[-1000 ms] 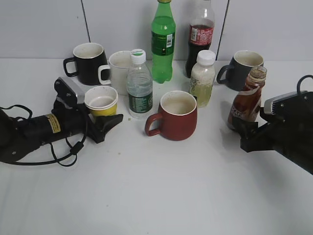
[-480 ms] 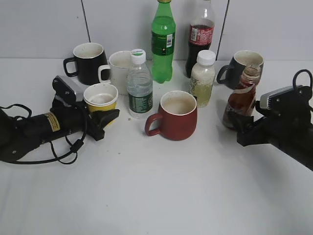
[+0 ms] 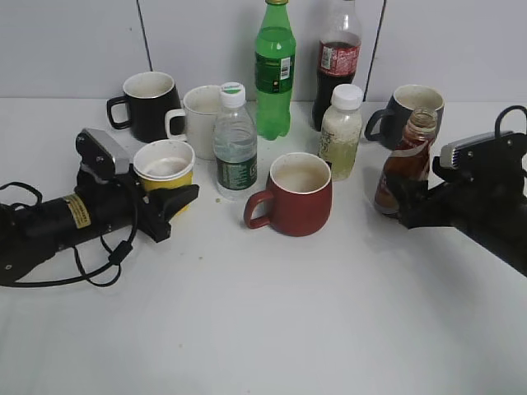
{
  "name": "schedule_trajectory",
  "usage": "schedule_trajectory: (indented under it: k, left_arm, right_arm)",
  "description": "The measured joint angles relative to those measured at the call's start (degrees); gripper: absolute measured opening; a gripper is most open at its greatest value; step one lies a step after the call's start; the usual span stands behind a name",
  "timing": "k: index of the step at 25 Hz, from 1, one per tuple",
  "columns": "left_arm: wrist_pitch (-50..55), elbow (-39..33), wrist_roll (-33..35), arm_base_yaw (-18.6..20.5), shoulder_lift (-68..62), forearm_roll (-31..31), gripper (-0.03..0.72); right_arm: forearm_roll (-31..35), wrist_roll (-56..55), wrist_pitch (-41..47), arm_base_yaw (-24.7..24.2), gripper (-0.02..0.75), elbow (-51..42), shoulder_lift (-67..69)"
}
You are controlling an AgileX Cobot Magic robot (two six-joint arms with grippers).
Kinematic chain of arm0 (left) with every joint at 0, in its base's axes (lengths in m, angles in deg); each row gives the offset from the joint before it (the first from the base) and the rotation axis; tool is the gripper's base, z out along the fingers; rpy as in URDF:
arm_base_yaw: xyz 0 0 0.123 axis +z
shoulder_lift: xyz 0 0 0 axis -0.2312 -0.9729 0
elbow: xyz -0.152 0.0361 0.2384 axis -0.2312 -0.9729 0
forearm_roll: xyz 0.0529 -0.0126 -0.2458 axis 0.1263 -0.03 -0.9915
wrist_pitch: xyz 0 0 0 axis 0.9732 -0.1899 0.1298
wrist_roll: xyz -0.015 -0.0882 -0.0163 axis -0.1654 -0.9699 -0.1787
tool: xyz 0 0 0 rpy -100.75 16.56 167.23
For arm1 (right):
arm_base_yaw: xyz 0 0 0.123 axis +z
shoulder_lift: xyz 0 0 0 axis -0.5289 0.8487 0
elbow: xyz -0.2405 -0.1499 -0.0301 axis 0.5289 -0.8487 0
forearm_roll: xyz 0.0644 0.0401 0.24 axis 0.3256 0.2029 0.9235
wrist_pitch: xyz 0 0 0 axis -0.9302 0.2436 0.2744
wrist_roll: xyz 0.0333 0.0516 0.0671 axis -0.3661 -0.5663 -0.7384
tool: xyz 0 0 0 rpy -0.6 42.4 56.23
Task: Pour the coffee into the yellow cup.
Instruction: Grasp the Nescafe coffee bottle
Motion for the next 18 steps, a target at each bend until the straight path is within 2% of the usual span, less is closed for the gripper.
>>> schedule_trajectory:
  k: [7, 12, 18]
  left_arm:
    - [-0.5, -3.1, 0.0, 0.0, 1.9, 0.0, 0.380]
    - [-0.6, -4.7, 0.0, 0.0, 3.8, 0.2, 0.380]
    - [-0.6, -4.7, 0.0, 0.0, 4.5, 3.8, 0.380]
  right_arm:
    - [-0.4, -1.5, 1.6, 0.0, 0.597, 4.3, 0.5]
    - [-0.8, -2.7, 1.0, 0.0, 0.597, 6.4, 6.1]
    - [-0.9, -4.9, 0.3, 0.0, 0.595, 8.5, 12.4]
